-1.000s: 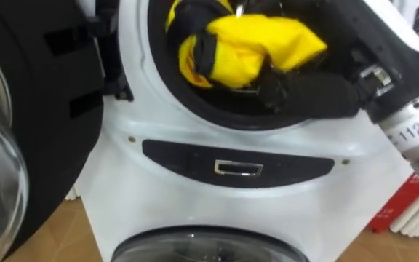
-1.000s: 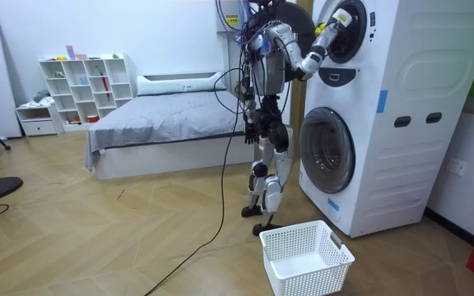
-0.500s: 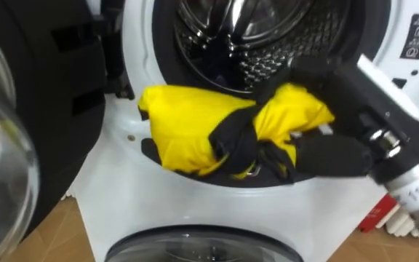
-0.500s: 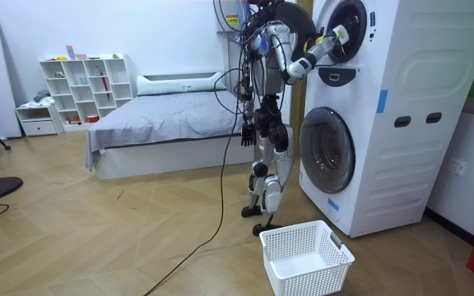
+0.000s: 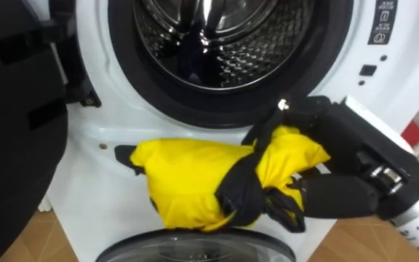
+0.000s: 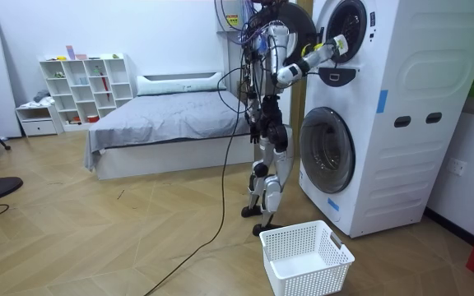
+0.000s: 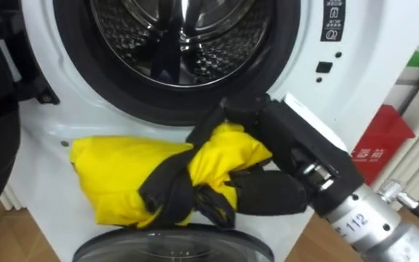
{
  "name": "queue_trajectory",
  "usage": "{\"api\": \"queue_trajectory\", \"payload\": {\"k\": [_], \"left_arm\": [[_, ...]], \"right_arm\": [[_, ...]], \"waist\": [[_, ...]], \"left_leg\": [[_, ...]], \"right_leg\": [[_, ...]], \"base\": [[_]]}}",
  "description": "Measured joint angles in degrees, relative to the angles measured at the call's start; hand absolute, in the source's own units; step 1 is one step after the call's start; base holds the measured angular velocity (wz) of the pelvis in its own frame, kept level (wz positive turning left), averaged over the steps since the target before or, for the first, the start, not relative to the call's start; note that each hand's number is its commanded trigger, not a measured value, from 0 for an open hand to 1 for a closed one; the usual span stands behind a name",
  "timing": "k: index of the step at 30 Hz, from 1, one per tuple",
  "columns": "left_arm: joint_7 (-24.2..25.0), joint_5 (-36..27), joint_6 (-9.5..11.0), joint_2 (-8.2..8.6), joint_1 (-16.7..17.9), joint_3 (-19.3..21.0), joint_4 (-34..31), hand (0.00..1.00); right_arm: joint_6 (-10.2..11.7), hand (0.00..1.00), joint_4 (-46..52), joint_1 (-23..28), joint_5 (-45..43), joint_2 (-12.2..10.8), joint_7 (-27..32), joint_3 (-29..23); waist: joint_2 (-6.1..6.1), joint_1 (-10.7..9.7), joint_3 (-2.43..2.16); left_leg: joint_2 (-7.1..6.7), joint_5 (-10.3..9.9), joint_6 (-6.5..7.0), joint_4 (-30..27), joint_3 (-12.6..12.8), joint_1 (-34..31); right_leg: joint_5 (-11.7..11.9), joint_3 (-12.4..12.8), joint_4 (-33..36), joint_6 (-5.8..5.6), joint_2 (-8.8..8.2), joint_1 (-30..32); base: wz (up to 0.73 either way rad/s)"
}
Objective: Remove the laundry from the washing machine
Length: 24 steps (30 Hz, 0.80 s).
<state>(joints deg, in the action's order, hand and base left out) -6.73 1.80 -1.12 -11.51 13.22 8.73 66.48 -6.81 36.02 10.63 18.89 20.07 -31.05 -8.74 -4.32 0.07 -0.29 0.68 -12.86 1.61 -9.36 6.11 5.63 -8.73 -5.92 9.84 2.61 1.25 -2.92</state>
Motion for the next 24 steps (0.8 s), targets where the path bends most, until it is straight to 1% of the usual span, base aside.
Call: {"api": "queue_trajectory", "payload": {"k": [1, 2, 4, 5, 6, 7, 8, 10, 11, 12, 13, 15, 16, 17, 18, 19, 20, 21, 22, 23, 24], "left_arm": [[0.1, 0.0, 0.0, -0.24, -0.2, 0.0, 0.2, 0.0], [0.1, 0.0, 0.0, -0.72, -0.7, 0.0, 0.5, 0.0], [0.1, 0.0, 0.3, -1.14, -1.0, -0.1, 0.4, 0.0], [0.1, 0.0, 0.3, -1.21, -0.9, -0.1, 0.4, 0.0], [0.1, 0.0, 0.3, -1.33, -0.9, 0.0, 0.4, 0.0], [0.1, 0.1, 0.3, -1.37, -1.0, 0.0, 0.4, 0.0], [0.1, 0.0, 0.3, -1.36, -1.2, 0.0, 0.4, 0.0], [0.1, 0.1, 0.4, -1.33, -1.1, -0.1, 0.6, 0.0], [0.1, 0.1, 0.4, -1.33, -1.0, 0.0, 0.6, 0.0], [0.1, 0.1, 0.4, -1.36, -0.9, 0.0, 0.5, 0.0], [0.1, 0.1, 0.4, -1.38, -1.1, 0.0, 0.5, 0.0], [0.1, 0.2, 0.3, -1.48, -0.8, 0.0, 0.4, 0.0], [0.2, 0.3, 0.3, -1.49, -0.9, 0.0, 0.4, 0.0], [0.2, 0.3, 0.3, -1.5, -0.9, 0.0, 0.4, 0.0], [0.7, 0.2, 0.3, -1.52, -1.1, 0.0, 0.4, 0.0], [1.0, 0.1, 0.3, -1.52, -1.4, 0.0, 0.4, 0.0], [1.1, 0.1, 0.3, -1.54, -1.4, 0.0, 0.4, 0.0], [1.1, 0.1, 0.3, -1.64, -1.6, -0.2, 0.4, 0.0], [1.1, 0.1, 0.3, -1.88, -1.8, -1.2, 0.4, 0.0], [1.1, 0.2, 0.3, -2.02, -1.9, -1.7, 0.4, 0.0], [1.1, 0.2, 0.2, -2.43, -2.4, -2.7, 0.4, 0.0]], "right_arm": [[0.3, 1.0, -0.4, 1.2, 0.0, 0.0, -0.3, 0.0], [0.9, 1.0, -1.8, 3.9, 0.0, 0.0, -0.7, 0.0], [0.8, 1.0, -5.1, 7.5, -0.5, 0.0, -0.9, 0.0], [0.8, 1.0, -5.9, 7.8, -0.8, 0.0, -0.9, 0.0], [0.7, 1.0, -7.4, 8.0, -1.3, 0.0, -0.9, -0.1], [0.7, 1.0, -8.6, 8.0, -1.5, 0.0, -0.9, -0.6], [0.7, 1.0, -9.0, 8.0, -1.5, 0.0, -0.9, -1.1], [0.9, 1.0, -10.0, 8.2, -1.0, 0.0, -0.3, -3.0], [1.1, 1.0, -10.2, 8.6, -0.9, -0.1, -0.1, -3.6], [1.1, 1.0, -10.9, 9.2, -0.9, -0.2, 0.4, -4.4], [1.1, 1.0, -12.1, 9.2, -0.9, -0.2, 0.5, -4.7], [1.0, 1.0, -13.1, 10.2, -1.0, -0.2, 0.7, -5.7], [1.0, 1.0, -13.4, 10.9, -1.1, -0.2, 0.7, -6.6], [1.0, 1.0, -13.6, 11.1, -1.1, -0.2, 0.7, -7.0], [1.0, 1.0, -13.7, 11.5, -1.1, -0.3, 0.9, -8.0], [1.0, 1.0, -13.7, 11.5, -0.9, -0.3, 0.9, -8.9], [1.0, 1.0, -13.7, 11.5, -0.9, -0.3, 1.0, -9.3], [1.0, 1.0, -13.7, 11.5, -0.7, -0.3, 1.1, -9.9], [1.0, 1.0, -13.7, 11.6, 0.0, -0.3, 1.5, -10.1], [1.0, 1.0, -13.8, 11.6, 0.2, -0.3, 1.6, -10.2], [1.0, 1.0, -14.5, 11.6, 1.0, -0.3, 1.5, -10.1]], "waist": [[-0.04, 0.0, -0.01], [-0.2, 0.0, -0.06], [-0.15, 0.0, 0.03], [-0.13, 0.0, 0.06], [-0.09, -0.5, 0.2], [-0.07, -1.4, 0.3], [-0.04, -1.5, 0.32], [0.27, -2.1, 0.48], [0.35, -2.3, 0.54], [0.45, -2.6, 0.59], [0.65, -3.2, 0.58], [0.83, -3.9, 0.56], [0.99, -4.8, 0.51], [1.05, -5.2, 0.49], [1.15, -6.0, 0.49], [1.32, -6.4, 0.6], [1.4, -6.6, 0.6], [1.87, -7.1, 0.7], [1.77, -8.0, 0.56], [1.82, -8.3, 0.58], [1.89, -8.4, 0.65]], "left_leg": [[0.16, 0.0, 0.01, 0.0, 0.1, 0.0], [0.25, -0.1, 0.08, 0.0, 0.4, 0.1], [0.42, -0.3, 0.18, 0.2, 1.7, 0.1], [0.45, -0.3, 0.19, 0.2, 2.0, 0.1], [0.52, -0.4, 0.22, 0.2, 2.5, 0.1], [0.59, -0.5, 0.23, 0.2, 3.0, 0.1], [0.63, -0.6, 0.22, 0.2, 3.4, 0.1], [0.95, -0.9, 0.16, 0.0, 4.9, 0.4], [1.03, -1.0, 0.13, 0.1, 5.2, 0.6], [1.18, -1.1, 0.1, 0.2, 5.9, 0.9], [1.37, -1.4, 0.02, 0.1, 6.7, 1.1], [1.63, -1.6, -0.06, 0.1, 7.8, 1.1], [1.68, -1.7, -0.07, 0.1, 8.2, 1.1], [1.7, -1.7, -0.07, 0.1, 8.3, 1.1], [1.81, -1.8, -0.12, 0.1, 9.1, 1.3], [1.95, -2.0, -0.19, 0.2, 10.2, 1.6], [2.04, -2.1, -0.24, 0.2, 10.7, 1.7], [2.18, -2.3, -0.32, 0.2, 11.8, 1.9], [2.33, -2.3, -0.37, 0.2, 12.6, 1.9], [2.44, -2.4, -0.42, 0.2, 13.1, 1.9], [2.67, -2.5, -0.57, 0.1, 14.7, 1.9]], "right_leg": [[0.0, 0.1, 0.0, 0.0, 0.01, 0.0], [0.0, 0.3, 0.1, 0.0, 0.06, 0.0], [0.2, 1.2, 0.1, -0.09, 0.29, 0.4], [0.2, 1.3, 0.2, -0.09, 0.33, 0.6], [0.3, 1.7, 0.6, -0.09, 0.59, 1.1], [0.3, 2.6, 0.9, -0.1, 0.86, 1.4], [0.3, 2.9, 0.9, -0.11, 0.9, 1.5], [0.6, 4.4, 0.9, -0.09, 1.1, 1.8], [0.7, 4.5, 0.9, -0.07, 1.19, 1.7], [0.7, 5.2, 0.9, -0.05, 1.4, 1.7], [0.9, 6.2, 0.9, -0.06, 1.78, 1.8], [1.0, 7.2, 0.9, -0.04, 2.03, 2.1], [1.0, 7.5, 1.1, -0.03, 2.11, 2.4], [1.0, 7.6, 1.2, -0.03, 2.14, 2.5], [1.0, 8.4, 1.5, -0.03, 2.35, 2.9], [1.0, 9.3, 1.9, -0.03, 2.65, 3.2], [1.0, 9.8, 1.9, -0.02, 2.79, 3.2], [1.0, 10.7, 2.0, 0.04, 3.09, 3.4], [1.2, 11.6, 2.1, 0.05, 3.35, 3.8], [1.3, 12.1, 2.2, 0.05, 3.54, 4.0], [1.5, 13.2, 2.6, 0.14, 3.94, 4.6]], "base": [[-0.09], [-0.1], [-0.24], [-0.3], [-0.23], [-0.24], [-0.27], [-0.34], [-0.31], [-0.32], [-0.35], [-0.32], [-0.22], [-0.22], [-0.35], [-0.42], [-0.49], [-0.41], [-0.4], [-0.47], [-0.58]]}}
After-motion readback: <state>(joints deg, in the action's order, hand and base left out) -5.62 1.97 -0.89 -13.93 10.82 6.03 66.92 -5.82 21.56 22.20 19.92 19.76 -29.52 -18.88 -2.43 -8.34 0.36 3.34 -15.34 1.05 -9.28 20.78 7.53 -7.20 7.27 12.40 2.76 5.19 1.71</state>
